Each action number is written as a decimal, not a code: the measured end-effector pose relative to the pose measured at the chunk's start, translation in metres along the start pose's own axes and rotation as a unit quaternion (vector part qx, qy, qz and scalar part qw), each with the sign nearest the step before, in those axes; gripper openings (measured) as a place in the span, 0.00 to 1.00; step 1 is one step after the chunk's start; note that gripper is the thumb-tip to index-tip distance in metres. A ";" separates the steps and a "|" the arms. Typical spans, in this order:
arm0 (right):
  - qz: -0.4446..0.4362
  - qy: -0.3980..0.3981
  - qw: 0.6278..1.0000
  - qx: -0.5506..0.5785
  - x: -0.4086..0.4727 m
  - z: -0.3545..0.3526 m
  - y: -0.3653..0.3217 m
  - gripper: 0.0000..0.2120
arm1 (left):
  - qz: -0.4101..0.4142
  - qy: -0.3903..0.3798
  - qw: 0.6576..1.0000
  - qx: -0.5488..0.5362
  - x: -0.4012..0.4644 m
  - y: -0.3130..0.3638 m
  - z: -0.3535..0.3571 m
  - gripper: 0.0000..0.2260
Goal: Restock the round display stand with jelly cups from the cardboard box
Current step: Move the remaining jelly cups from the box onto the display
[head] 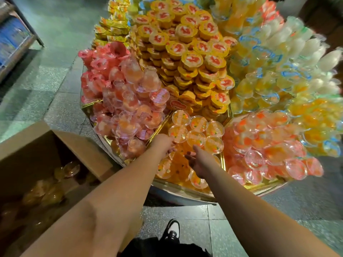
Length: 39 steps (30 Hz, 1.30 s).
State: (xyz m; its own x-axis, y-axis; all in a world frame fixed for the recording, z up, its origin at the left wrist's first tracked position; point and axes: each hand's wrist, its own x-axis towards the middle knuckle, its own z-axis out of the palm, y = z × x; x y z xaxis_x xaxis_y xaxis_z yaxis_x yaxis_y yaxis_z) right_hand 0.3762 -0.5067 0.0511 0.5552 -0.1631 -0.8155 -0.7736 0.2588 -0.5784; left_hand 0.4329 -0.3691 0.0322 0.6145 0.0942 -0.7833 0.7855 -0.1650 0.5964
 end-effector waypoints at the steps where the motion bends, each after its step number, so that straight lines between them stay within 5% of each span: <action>1: 0.000 -0.001 1.000 -0.005 0.000 0.000 -0.001 0.11 | 0.008 0.007 1.000 0.009 0.001 0.002 0.001 0.16; 15: 0.002 -0.028 1.000 -0.005 -0.001 -0.014 -0.003 0.09 | 0.163 0.045 0.982 0.089 0.000 0.002 -0.001 0.19; 29: -0.006 -0.015 0.998 -0.056 -0.006 -0.011 -0.002 0.08 | 0.129 0.005 0.988 0.083 -0.002 -0.002 -0.012 0.22; 32: -0.021 -0.007 0.989 -0.149 -0.010 -0.007 -0.001 0.12 | 0.122 0.000 0.990 0.076 -0.008 -0.002 -0.022 0.25; 39: -0.079 -0.058 0.911 -0.400 -0.045 0.061 -0.004 0.15 | 0.147 0.027 0.989 -0.002 -0.049 -0.038 -0.105 0.10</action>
State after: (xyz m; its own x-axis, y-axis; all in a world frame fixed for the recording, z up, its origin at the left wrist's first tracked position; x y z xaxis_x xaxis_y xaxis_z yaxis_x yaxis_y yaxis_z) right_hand 0.3729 -0.4428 0.0907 0.6716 -0.0250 -0.7405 -0.6309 -0.5433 -0.5539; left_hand 0.3805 -0.2643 0.0660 0.8189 0.0953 -0.5660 0.5731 -0.1894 0.7973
